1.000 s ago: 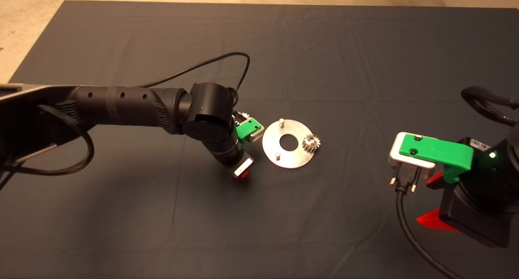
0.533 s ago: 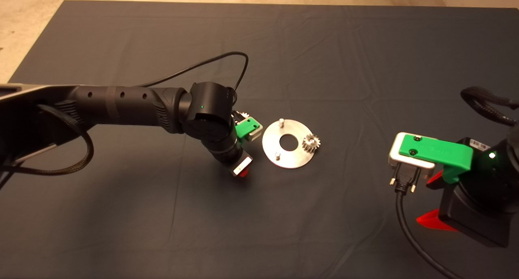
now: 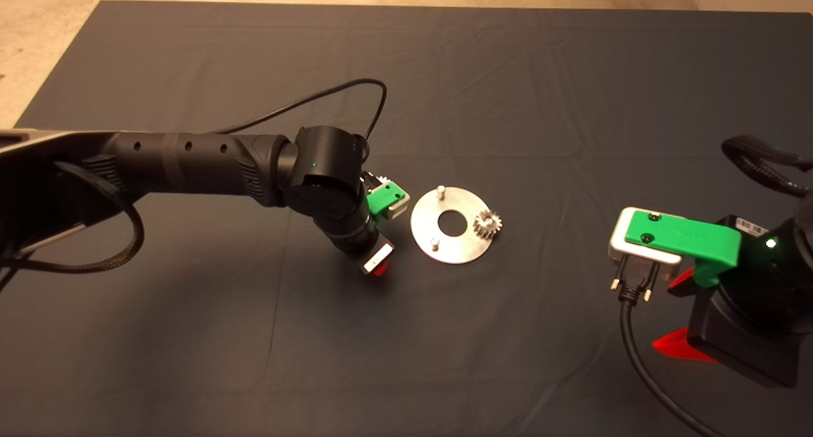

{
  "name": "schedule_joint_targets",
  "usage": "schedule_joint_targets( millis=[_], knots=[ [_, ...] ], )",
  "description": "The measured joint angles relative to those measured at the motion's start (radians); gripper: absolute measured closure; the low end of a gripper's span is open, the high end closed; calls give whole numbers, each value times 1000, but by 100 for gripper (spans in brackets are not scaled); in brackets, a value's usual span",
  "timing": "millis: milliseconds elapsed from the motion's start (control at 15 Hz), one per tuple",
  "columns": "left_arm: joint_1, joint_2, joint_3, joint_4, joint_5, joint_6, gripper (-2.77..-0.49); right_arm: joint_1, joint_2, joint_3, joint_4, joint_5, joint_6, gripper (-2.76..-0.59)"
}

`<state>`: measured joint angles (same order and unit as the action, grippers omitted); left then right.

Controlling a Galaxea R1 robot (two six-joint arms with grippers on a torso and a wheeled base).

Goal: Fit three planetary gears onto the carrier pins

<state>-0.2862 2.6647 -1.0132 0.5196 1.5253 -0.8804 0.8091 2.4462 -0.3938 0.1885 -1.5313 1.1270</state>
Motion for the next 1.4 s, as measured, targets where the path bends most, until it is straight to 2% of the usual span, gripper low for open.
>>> schedule_joint_targets(
  millis=[1400],
  knots=[
    [0, 0, 0, 0, 0, 0, -204, 0, 0, 0, 0, 0, 0, -147]
  ],
)
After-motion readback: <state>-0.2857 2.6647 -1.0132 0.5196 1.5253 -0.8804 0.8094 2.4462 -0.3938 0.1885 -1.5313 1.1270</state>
